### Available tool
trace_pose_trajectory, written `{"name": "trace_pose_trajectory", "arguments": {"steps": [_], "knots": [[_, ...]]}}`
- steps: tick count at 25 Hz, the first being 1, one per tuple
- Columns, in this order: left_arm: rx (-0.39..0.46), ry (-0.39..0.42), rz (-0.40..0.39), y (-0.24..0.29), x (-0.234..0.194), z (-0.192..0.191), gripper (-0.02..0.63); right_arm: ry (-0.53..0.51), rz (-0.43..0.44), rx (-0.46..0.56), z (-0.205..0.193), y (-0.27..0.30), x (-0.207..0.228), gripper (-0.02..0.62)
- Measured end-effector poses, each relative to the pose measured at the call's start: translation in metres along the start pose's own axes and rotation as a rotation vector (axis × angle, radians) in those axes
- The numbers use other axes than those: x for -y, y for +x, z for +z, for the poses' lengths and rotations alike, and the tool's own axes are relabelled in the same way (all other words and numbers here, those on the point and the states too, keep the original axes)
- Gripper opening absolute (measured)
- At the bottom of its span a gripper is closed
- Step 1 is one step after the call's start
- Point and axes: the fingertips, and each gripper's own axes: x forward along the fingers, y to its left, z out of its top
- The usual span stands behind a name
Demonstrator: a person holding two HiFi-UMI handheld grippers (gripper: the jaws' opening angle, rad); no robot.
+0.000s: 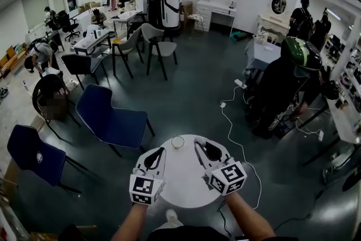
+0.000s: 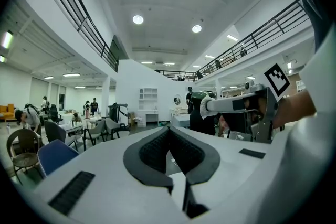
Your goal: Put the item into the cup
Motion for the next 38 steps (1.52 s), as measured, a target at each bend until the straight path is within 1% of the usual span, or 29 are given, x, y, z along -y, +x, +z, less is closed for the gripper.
{"name": "trace_pose_trajectory", "arguments": {"steps": [5, 12, 20, 23, 26, 31, 38], "knots": [[-0.001, -0.005, -0.008, 0.006, -0.021, -0.005, 0.014, -0.002, -0.018, -0.010, -0.004, 0.021, -0.001, 0.076], [-0.021, -0.024, -0.020, 0.015, -0.040, -0.026, 0.014, 0.007, -0.033, -0.026, -0.021, 0.042, 0.000, 0.077], [-0.037, -0.041, -0.038, 0.038, -0.050, -0.041, 0.014, 0.019, -0.055, -0.050, -0.038, 0.058, 0.017, 0.077], [-0.055, -0.031, -0.057, 0.046, -0.051, -0.051, 0.014, 0.027, -0.056, -0.062, -0.047, 0.068, 0.023, 0.075], [-0.086, -0.019, -0.071, 0.061, -0.055, -0.067, 0.014, 0.038, -0.057, -0.078, -0.060, 0.079, 0.033, 0.076], [-0.116, -0.006, -0.058, 0.087, -0.065, -0.084, 0.014, 0.055, -0.045, -0.106, -0.083, 0.095, 0.054, 0.076], [-0.151, -0.033, -0.039, 0.124, -0.072, -0.109, 0.014, 0.079, -0.019, -0.148, -0.115, 0.122, 0.087, 0.076]]}}
